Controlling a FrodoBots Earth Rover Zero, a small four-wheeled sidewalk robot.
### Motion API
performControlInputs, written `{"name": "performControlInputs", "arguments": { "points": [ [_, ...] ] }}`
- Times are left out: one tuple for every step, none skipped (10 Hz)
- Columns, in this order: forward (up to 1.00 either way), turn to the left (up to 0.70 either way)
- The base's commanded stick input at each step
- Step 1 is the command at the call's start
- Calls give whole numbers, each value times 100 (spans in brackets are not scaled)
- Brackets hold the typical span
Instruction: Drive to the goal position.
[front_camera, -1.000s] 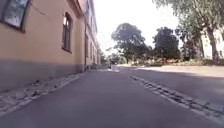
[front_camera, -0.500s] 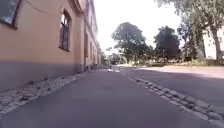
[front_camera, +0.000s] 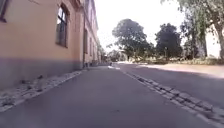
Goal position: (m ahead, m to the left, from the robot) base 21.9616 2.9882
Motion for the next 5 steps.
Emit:
{"name": "performControlInputs", "arguments": {
  "points": [
    [70, 0],
    [70, 0],
    [70, 0],
    [70, 0],
    [70, 0]
  ]
}}
